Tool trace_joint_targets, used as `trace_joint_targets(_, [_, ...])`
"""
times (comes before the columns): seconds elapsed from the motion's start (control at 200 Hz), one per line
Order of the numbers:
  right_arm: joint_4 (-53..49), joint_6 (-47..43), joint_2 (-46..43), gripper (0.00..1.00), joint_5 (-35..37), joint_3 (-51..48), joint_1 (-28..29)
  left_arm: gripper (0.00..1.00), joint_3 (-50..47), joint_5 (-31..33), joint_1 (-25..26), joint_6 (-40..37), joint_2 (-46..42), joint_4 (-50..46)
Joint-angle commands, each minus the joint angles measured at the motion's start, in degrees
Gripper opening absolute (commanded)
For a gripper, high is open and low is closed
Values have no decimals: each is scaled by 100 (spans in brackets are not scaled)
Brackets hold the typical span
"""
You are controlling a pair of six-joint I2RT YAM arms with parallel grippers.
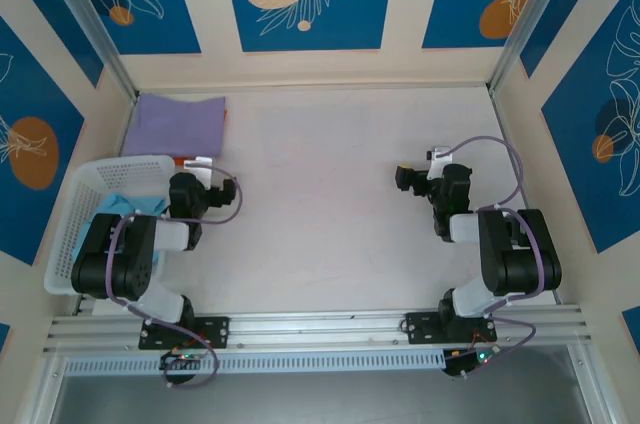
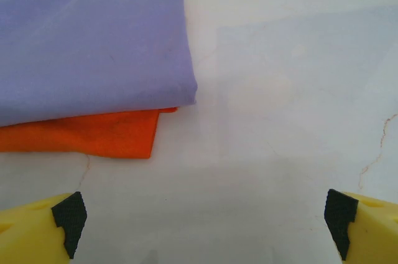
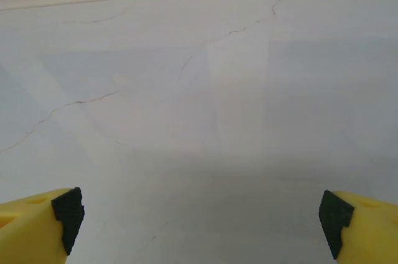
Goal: Fold and stack the t-shirts
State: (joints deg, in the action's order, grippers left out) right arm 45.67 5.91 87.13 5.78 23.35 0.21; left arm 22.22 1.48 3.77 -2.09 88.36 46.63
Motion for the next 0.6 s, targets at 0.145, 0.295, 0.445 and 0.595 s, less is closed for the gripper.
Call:
trace_joint_targets(0.145, [100,-10,8,99,57,28,15,100,107,-152,-52,-74,-38,34])
trace_joint_targets(0.295, [106,-2,10,99,54,14,14,100,107,-148,-60,-73,-37,39])
trace_joint_targets(0.445, [109,-2,14,99,11,20,2,100,107,-152,-54,-76,-38,37])
trace_joint_targets(0.595, [100,11,14,99,-7,31,-12,100,112,-148,-54,-73,-37,30])
